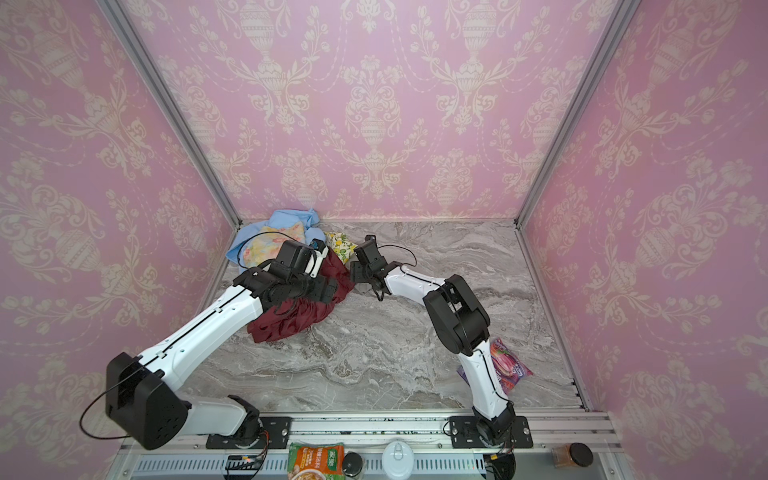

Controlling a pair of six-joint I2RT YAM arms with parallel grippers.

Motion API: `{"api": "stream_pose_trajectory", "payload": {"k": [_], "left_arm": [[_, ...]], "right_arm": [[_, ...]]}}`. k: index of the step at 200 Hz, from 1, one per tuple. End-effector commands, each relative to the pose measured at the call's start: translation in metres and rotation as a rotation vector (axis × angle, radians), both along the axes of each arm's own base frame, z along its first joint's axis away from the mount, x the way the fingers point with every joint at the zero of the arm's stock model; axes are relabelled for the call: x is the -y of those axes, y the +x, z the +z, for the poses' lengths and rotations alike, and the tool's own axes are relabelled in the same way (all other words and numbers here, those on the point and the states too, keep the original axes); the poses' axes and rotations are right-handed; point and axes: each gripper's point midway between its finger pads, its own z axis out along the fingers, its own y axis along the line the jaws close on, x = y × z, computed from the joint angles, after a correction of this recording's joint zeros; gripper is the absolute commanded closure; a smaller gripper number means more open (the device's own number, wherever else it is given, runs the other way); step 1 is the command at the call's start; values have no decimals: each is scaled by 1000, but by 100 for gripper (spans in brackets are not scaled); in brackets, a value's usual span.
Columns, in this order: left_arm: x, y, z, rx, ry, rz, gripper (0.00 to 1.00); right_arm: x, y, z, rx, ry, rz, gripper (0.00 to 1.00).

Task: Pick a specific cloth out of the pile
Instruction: 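Grasp the grey cloth with the left gripper while the right gripper withdraws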

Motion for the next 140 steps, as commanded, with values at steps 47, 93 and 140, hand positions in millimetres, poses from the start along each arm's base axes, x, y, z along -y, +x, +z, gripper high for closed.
{"api": "stream_pose_trajectory", "payload": {"k": [47, 93, 140], "left_arm": [[60, 67, -31, -9, 9, 73, 6], [91, 117, -75, -32, 59, 136, 7], [97, 155, -109, -29, 156, 164, 6]], "right_arm": [[129, -34, 73, 139, 44, -232, 24], [161, -70, 87, 169, 19, -255, 23], [182, -97, 110, 226, 40, -275, 23]]}}
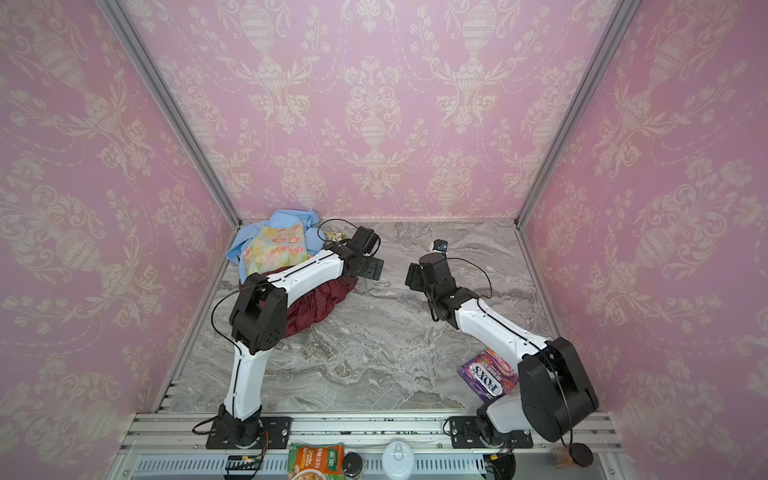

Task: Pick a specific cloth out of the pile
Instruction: 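Grasp the grey cloth with the left gripper while the right gripper withdraws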

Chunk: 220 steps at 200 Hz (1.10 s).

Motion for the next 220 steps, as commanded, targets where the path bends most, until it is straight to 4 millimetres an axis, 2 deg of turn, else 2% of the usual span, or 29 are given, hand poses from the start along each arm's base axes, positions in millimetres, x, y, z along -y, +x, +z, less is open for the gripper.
{"api": "stream_pose_trajectory", "payload": {"k": [1, 31, 75, 106, 134, 155, 167, 178, 192, 202, 220], "left_arm": [[-7, 16, -3, 14, 55, 51, 6], [-2, 29, -20, -1, 78, 55, 6], [-9, 38, -44, -46, 102, 74, 6], [-22, 42, -52, -73, 98, 103, 6], [-23, 43, -61, -96, 66, 98, 7], [-18, 44, -65, -119, 16, 89, 25], [-16, 44, -66, -126, 5, 78, 44], [-14, 46, -66, -132, -7, 70, 57], [-11, 48, -63, -133, -23, 54, 84], [-7, 50, -54, -121, -40, 45, 100], [0, 56, -34, -87, -77, 30, 100]], "right_arm": [[13, -11, 13, 34, -24, -15, 23], [15, -21, 22, 40, -24, 3, 23], [16, -28, 30, 43, -38, 26, 23], [18, -30, 35, 55, -44, 27, 22], [19, -29, 35, 53, -47, 22, 22], [18, -28, 34, 49, -47, 23, 22], [18, -28, 35, 50, -48, 23, 22], [19, -28, 35, 51, -46, 22, 22], [18, -29, 37, 56, -43, 24, 22], [19, -29, 38, 58, -44, 22, 22], [20, -30, 40, 64, -46, 21, 22]]}}
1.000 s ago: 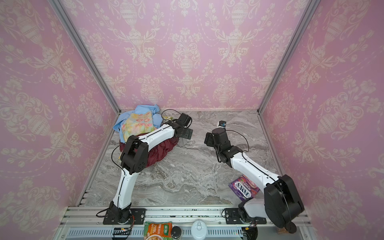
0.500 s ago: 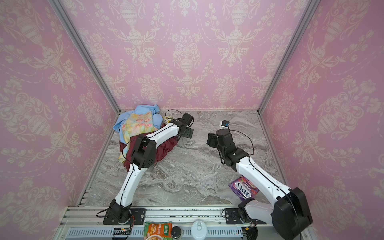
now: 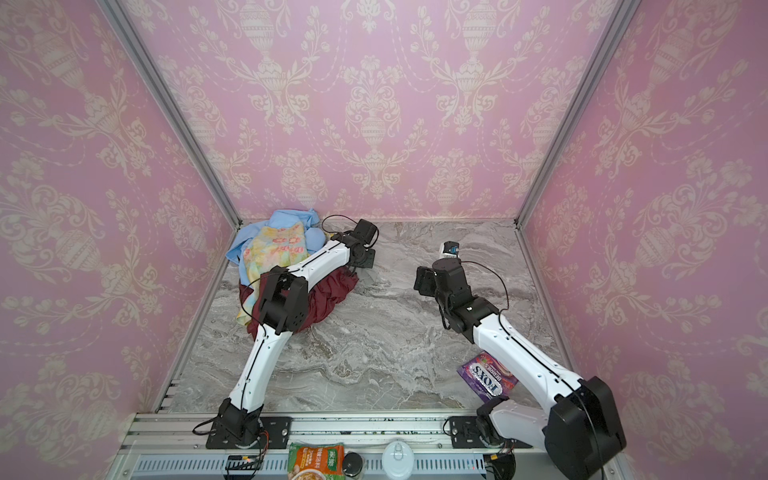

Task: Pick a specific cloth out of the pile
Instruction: 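Grasp the grey cloth with the left gripper while the right gripper withdraws, then lift the grey cloth high with the left gripper while the right gripper approaches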

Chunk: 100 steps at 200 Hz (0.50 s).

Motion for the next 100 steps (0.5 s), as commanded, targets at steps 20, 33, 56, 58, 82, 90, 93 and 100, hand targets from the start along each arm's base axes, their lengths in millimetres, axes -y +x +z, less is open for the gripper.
{"api": "stream_pose_trajectory", "payload": {"k": [20, 33, 56, 58, 82, 90, 93, 100], "left_arm": [[25, 4, 43, 35, -103, -69, 100], [28, 6, 67, 65, -122, -81, 100], [34, 9, 118, 142, -174, -106, 100], [34, 9, 122, 150, -178, -107, 100], [38, 11, 181, 251, -238, -125, 100], [37, 11, 197, 271, -261, -127, 100], [37, 10, 204, 281, -269, -128, 100], [37, 10, 219, 299, -289, -133, 100]], "right_arm": [[8, -3, 6, 13, -26, -9, 22], [8, -3, 4, 6, -29, -10, 22], [8, -4, 1, 2, -26, -12, 22], [8, -4, 1, 2, -26, -12, 22], [7, -4, 2, 7, -22, -7, 22], [7, -4, 3, 8, -20, -4, 22], [6, -5, 4, 10, -18, -1, 22], [6, -5, 5, 13, -17, 2, 22]]}}
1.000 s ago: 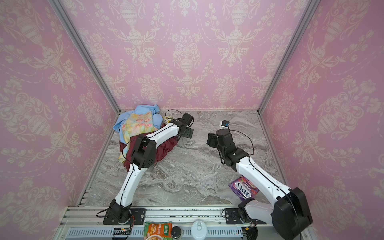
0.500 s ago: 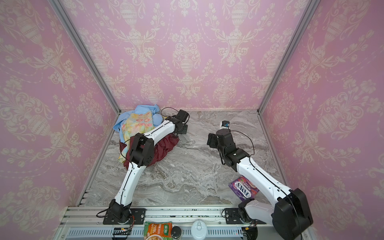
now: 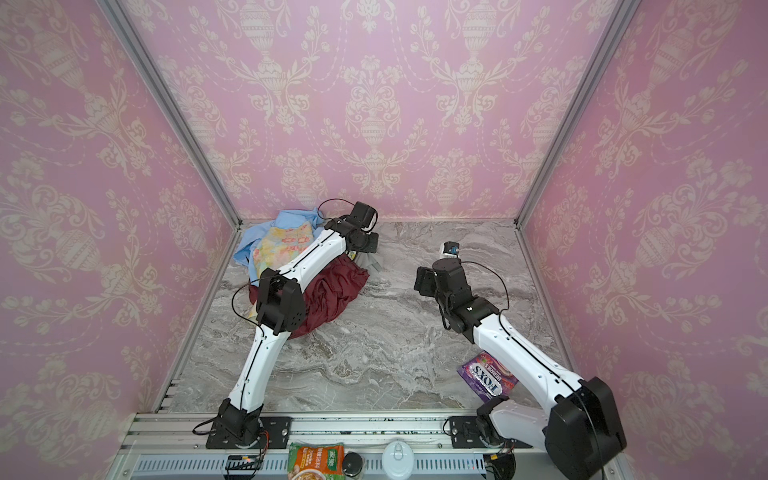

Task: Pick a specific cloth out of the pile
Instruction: 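Lift the grey cloth high with the left gripper while the right gripper approaches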

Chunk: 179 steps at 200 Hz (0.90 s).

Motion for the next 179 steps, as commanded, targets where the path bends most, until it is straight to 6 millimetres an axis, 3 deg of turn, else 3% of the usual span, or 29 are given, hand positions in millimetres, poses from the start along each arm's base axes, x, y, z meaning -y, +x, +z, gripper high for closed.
{"api": "stream_pose_trajectory", "payload": {"k": [1, 49, 104, 134, 179], "left_arm": [[10, -6, 122, 183, -141, -60, 100], [-3, -18, 205, 315, -189, -69, 100], [-56, -27, 288, 471, -265, 7, 100], [-82, -40, 343, 584, -338, 35, 100], [-115, -73, 414, 741, -400, 66, 100]], "right_arm": [[5, -3, 5, 15, -16, 2, 21], [1, -4, 15, 35, 5, 25, 21], [-15, -4, 30, 72, 6, 92, 22], [-34, 0, 44, 116, 1, 156, 21], [-82, 12, 82, 231, -1, 325, 19]]}}
